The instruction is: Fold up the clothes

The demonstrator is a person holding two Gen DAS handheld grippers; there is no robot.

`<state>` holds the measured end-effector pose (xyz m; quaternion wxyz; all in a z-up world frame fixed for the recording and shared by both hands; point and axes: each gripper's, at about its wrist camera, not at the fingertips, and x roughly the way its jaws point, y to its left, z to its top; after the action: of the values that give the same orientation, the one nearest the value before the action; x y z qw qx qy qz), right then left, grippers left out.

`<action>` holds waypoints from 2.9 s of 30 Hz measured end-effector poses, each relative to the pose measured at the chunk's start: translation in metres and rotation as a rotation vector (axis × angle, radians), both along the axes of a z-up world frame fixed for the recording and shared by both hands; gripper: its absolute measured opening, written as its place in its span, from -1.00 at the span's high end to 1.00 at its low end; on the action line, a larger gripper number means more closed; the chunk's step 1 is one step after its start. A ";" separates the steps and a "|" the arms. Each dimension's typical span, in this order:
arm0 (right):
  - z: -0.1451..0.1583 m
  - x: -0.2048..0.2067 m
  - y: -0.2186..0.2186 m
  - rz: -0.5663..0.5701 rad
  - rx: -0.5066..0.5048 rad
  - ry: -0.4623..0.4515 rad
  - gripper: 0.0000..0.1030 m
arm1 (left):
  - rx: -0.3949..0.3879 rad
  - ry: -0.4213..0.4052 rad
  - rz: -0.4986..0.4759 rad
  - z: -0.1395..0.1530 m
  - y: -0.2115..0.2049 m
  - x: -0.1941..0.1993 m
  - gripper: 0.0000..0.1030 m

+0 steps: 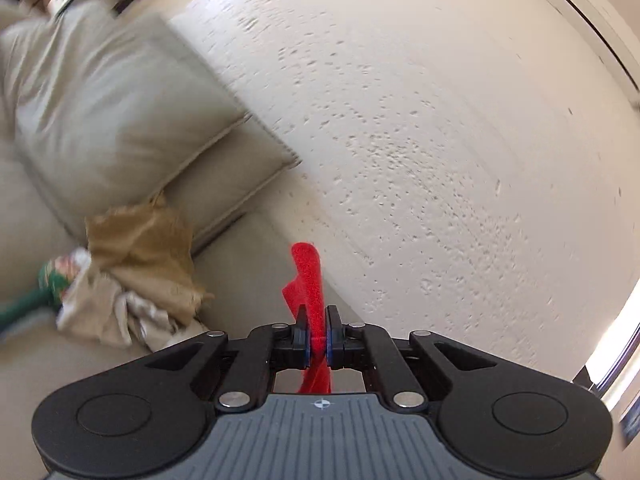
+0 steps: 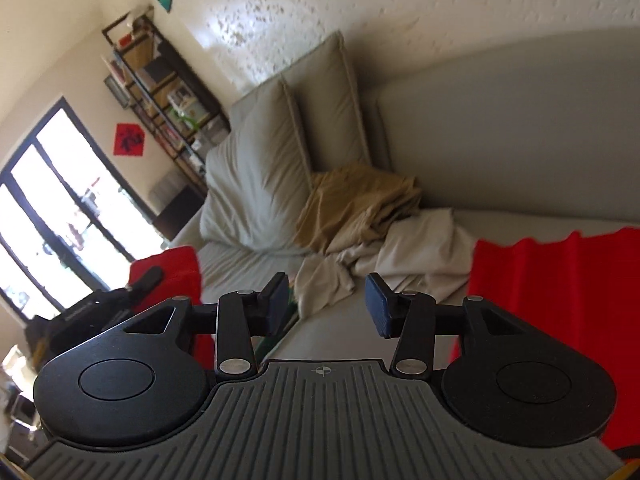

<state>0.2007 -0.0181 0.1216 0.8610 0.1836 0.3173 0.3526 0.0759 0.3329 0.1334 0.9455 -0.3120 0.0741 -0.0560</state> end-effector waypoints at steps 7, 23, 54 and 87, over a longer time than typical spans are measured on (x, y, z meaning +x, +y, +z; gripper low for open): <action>0.067 -0.041 -0.084 -0.268 -0.060 -0.206 -0.27 | 0.342 0.057 0.219 0.055 -0.030 -0.027 0.93; 0.029 -0.044 -0.090 -0.463 0.032 -0.101 -0.35 | 0.242 0.205 0.314 -0.047 0.092 0.018 0.93; -0.006 -0.079 -0.028 -0.283 0.023 0.029 -0.42 | -0.075 0.604 0.284 -0.150 0.135 -0.047 0.19; -0.148 -0.248 -0.271 -0.584 0.036 0.444 -0.55 | 0.074 0.876 0.150 -0.211 -0.184 -0.102 0.89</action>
<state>-0.0471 -0.2888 -0.0261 0.8322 0.3534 0.4244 0.0490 -0.0264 0.1489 -0.0779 0.8370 -0.2767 0.4465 0.1530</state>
